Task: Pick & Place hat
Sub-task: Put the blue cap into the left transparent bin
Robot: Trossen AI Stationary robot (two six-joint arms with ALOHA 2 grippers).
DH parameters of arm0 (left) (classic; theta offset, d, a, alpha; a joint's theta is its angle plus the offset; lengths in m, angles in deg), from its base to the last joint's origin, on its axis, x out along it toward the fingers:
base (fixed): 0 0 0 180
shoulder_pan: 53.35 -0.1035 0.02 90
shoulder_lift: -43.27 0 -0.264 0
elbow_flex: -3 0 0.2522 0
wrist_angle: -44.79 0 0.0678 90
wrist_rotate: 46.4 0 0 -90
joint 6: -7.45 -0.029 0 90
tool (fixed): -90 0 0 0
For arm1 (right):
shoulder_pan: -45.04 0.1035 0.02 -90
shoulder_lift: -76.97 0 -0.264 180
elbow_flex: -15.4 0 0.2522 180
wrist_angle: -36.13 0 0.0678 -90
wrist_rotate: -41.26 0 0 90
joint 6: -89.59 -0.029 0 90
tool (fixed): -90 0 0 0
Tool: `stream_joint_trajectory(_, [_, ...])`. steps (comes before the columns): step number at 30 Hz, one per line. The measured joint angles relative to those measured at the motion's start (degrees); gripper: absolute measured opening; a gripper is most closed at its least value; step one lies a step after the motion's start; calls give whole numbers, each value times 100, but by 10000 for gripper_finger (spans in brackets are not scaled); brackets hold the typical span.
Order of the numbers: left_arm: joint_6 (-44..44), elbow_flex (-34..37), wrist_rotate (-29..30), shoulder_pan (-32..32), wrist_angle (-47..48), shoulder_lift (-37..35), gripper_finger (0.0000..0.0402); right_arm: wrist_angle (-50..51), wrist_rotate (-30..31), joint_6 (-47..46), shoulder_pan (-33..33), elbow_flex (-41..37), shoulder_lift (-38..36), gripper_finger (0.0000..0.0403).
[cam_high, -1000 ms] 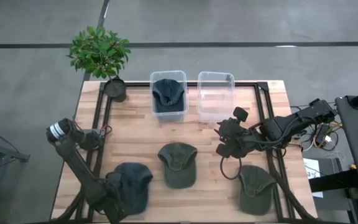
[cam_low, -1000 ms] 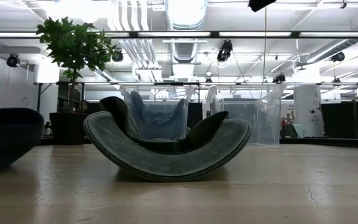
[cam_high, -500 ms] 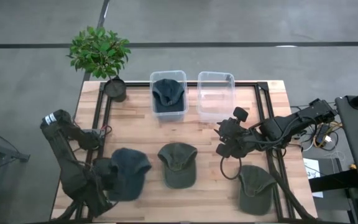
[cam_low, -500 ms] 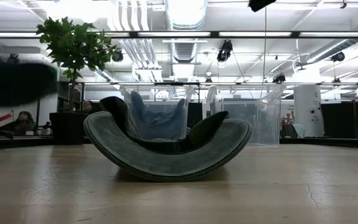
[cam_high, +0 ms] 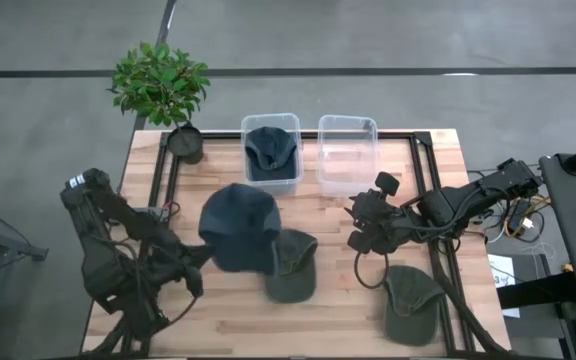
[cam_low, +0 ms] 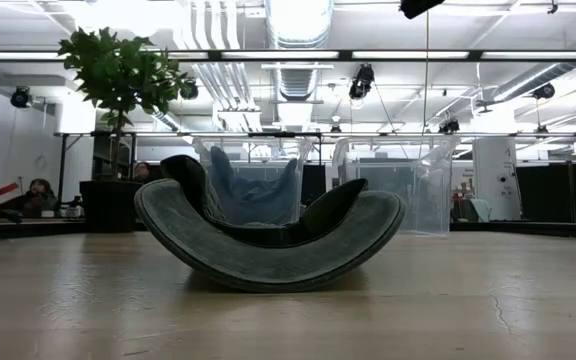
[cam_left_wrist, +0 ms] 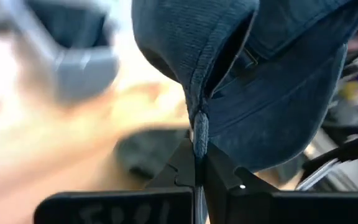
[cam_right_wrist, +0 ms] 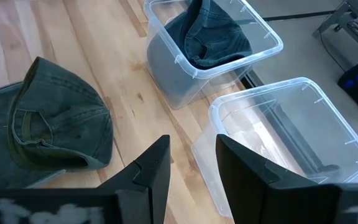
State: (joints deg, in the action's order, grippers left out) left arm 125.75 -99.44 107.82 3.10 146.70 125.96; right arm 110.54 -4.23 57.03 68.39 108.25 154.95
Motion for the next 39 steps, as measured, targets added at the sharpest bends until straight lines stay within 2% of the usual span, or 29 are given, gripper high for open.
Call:
stream_joint_trajectory(5, [-1001, 10, 1516, 231, -171, -35, 6, 0, 2, 21, 0, 0, 0, 123])
stream_joint_trajectory(9, [-1313, 117, 2511, 458, -174, -35, 6, 0, 46, 26, 0, 0, -1, 123])
stream_joint_trajectory(16, [-1366, 286, 2569, 566, -223, -23, 6, -2, 58, 304, 0, 0, -1, 123])
stream_joint_trajectory(21, [-938, 362, 2571, 567, -310, -20, 6, -4, 58, 322, 0, 0, 0, 123])
stream_joint_trajectory(32, [1299, -185, 2582, 303, -731, -53, 6, -7, 57, 321, 0, 0, -1, 123])
stream_joint_trajectory(39, [1152, -435, 2586, 269, -1561, -121, 6, -7, 57, 321, 0, 0, -1, 123])
